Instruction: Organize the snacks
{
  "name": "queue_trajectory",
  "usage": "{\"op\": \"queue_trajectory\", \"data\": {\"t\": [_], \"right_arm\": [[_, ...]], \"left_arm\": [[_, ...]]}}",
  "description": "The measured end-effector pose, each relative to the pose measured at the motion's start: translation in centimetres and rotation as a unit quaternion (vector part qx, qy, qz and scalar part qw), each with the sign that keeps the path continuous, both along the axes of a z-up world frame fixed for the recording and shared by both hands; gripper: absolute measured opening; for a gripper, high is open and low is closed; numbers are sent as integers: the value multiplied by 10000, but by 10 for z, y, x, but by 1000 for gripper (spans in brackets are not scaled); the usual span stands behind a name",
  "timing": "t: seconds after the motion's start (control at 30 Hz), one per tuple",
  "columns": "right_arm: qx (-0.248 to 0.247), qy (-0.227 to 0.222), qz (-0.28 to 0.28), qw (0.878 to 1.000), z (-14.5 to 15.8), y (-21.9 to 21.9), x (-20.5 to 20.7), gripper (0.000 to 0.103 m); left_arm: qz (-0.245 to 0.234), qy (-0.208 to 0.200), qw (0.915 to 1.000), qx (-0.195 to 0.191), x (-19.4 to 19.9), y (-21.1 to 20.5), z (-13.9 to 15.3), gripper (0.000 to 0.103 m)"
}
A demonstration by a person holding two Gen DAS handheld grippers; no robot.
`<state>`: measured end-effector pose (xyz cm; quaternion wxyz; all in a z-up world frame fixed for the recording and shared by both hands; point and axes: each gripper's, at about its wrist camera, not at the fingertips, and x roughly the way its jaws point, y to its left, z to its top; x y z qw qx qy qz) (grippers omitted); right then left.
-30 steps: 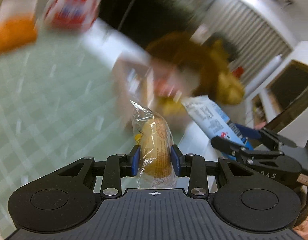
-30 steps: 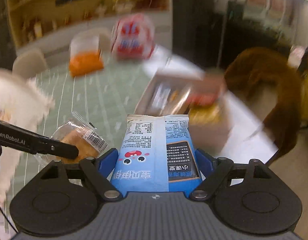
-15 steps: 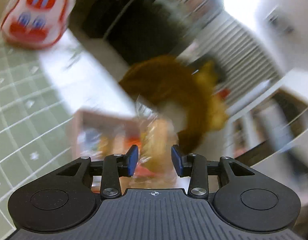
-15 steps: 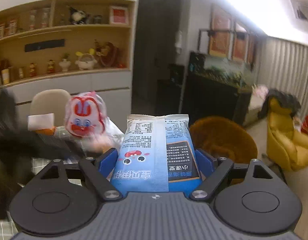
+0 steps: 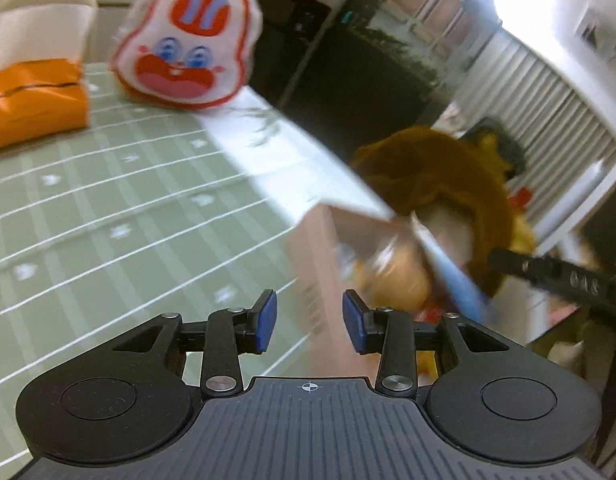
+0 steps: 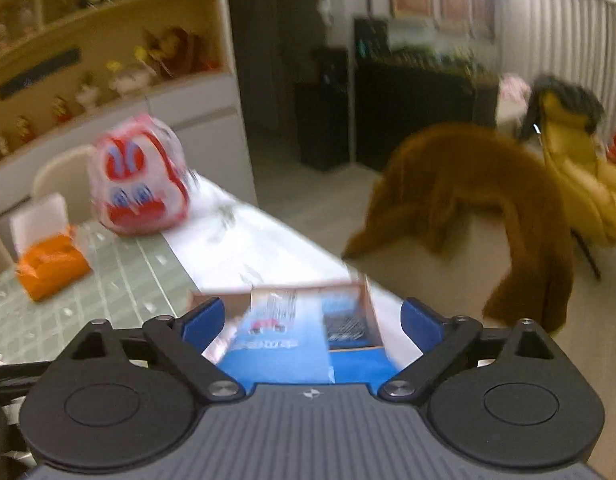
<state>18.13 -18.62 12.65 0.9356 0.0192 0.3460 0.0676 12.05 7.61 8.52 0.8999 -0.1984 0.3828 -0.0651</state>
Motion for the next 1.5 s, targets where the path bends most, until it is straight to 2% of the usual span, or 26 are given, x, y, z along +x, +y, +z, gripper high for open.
{"op": "queue_trajectory", "data": {"t": [0.07, 0.17, 0.37, 0.43, 0.57, 0.63, 0.7, 0.9, 1.17, 1.33, 1.5], "right_arm": [[-105, 32, -76, 9999, -19, 4, -18, 95], [-214, 86, -16, 9997, -40, 9, -57, 95], [-121, 623, 238, 9977, -90, 35, -131, 96], [-291, 718, 298, 9966, -100, 45, -144, 96], [-454, 883, 252, 9947, -114, 61, -152, 96], [-461, 904, 142, 9947, -118, 61, -154, 102], [-379, 877, -60, 9954, -115, 50, -155, 103], [-305, 498, -694, 9959, -125, 32, -160, 103], [-303, 222, -788, 9962, -130, 32, -169, 103], [-296, -15, -720, 9970, -133, 32, -174, 103], [-295, -17, -714, 9970, -132, 32, -174, 103]], "left_arm": [[-66, 11, 9994, 331, -25, -1, -10, 41], [-182, 4, 9983, 563, -65, 1, -28, 41], [-381, -131, 9899, 1358, -129, -2, -47, 41], [-430, 38, 9888, 1430, -131, -3, -56, 42], [-542, -185, 9840, 1687, -130, -13, -62, 44], [-664, -300, 9790, 1903, -125, -23, -65, 48], [-754, -419, 9735, 2116, -124, -33, -68, 50], [-594, -605, 9735, 2124, -124, -47, -72, 50], [-927, -744, 9701, 2115, -118, -62, -74, 50], [-943, -762, 9705, 2086, -116, -63, -74, 50], [-945, -766, 9701, 2100, -117, -64, -74, 50]]}}
